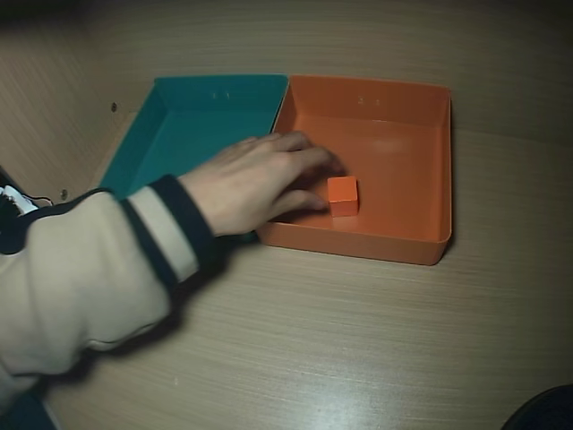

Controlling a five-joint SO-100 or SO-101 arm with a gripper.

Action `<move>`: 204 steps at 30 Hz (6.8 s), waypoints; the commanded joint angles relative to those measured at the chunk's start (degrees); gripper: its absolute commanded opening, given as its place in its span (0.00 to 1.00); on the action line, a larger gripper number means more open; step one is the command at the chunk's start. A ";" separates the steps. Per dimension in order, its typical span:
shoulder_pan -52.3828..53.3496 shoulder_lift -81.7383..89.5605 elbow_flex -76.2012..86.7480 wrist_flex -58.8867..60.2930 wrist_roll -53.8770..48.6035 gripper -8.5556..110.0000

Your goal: Grasp a cube and put it in the box.

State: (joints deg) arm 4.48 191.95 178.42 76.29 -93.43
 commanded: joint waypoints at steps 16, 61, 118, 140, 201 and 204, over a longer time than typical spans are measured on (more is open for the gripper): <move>-0.18 0.26 3.25 0.79 -0.62 0.03; -0.53 -43.68 -43.42 0.79 -1.67 0.02; 4.04 -119.09 -107.40 -3.96 -1.93 0.38; 3.43 -125.60 -107.49 -4.04 -1.76 0.38; -13.71 -107.67 -127.27 -4.04 -0.62 0.02; -16.88 -108.28 -127.27 -4.04 -0.62 0.02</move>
State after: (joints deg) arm -10.20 79.54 55.55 72.69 -94.48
